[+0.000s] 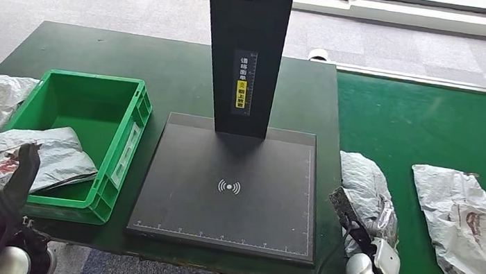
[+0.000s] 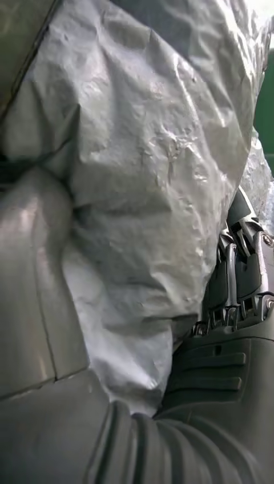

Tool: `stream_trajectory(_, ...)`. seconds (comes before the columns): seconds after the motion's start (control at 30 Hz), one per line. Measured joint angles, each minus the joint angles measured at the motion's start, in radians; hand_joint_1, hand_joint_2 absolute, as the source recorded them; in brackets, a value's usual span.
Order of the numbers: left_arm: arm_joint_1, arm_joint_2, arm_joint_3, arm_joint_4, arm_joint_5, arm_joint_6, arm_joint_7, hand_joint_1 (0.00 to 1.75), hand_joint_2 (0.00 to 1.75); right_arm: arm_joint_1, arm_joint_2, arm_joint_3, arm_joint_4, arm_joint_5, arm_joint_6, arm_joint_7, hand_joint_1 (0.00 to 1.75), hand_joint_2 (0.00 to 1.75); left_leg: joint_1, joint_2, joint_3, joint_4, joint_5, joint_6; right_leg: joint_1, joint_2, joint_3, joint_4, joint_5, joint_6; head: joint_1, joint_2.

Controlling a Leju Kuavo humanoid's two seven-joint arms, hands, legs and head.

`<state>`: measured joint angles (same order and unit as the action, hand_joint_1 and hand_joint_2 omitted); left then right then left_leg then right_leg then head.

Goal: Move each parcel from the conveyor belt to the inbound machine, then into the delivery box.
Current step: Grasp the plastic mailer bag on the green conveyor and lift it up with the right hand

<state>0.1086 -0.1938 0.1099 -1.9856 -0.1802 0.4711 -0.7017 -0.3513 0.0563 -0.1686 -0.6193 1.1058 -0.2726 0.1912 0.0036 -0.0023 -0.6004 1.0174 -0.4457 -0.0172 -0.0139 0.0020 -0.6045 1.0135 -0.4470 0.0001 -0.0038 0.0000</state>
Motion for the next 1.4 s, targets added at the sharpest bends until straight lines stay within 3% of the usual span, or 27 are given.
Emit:
stream_trajectory(0.43,0.027,0.000,0.000,-0.029,-0.026,0.002,0.000,0.00,1.75,-0.030,-0.015,0.000,0.046,-0.005,0.064,-0.030,1.75,1.75,0.000,-0.001,0.001,0.000,0.000,0.000,0.000,-0.001,0.002,0.000,-0.001,0.001,0.000,0.000)
stream_trajectory(0.8,0.070,0.000,0.000,-0.072,-0.035,0.035,0.000,0.00,1.75,-0.013,-0.015,-0.011,0.023,-0.028,-0.029,-0.072,1.75,1.75,0.000,-0.003,0.001,0.000,-0.001,0.000,0.000,-0.002,0.002,0.000,-0.002,0.002,0.000,0.000)
stream_trajectory(0.97,0.091,0.000,-0.001,-0.094,-0.036,0.065,0.000,0.00,1.75,0.048,-0.001,-0.011,-0.069,-0.048,-0.179,-0.150,1.75,1.75,0.000,-0.009,-0.003,0.000,-0.001,0.000,0.000,-0.008,0.001,0.000,-0.003,0.002,0.000,0.000)
stream_trajectory(1.13,0.105,0.000,-0.009,-0.109,-0.039,0.089,0.000,0.00,1.75,0.154,0.040,-0.011,-0.335,-0.095,-0.384,-0.297,1.75,1.75,0.000,-0.011,-0.005,0.000,-0.001,0.000,0.000,-0.010,-0.001,0.000,-0.004,0.002,0.000,0.000)
stream_trajectory(1.4,0.105,0.001,-0.013,-0.110,-0.039,0.094,0.000,0.00,1.75,0.201,0.062,-0.014,-0.477,-0.123,-0.422,-0.370,1.75,1.75,0.000,-0.010,-0.004,0.000,-0.002,0.000,0.000,-0.009,-0.002,0.000,-0.005,0.001,0.000,0.000)
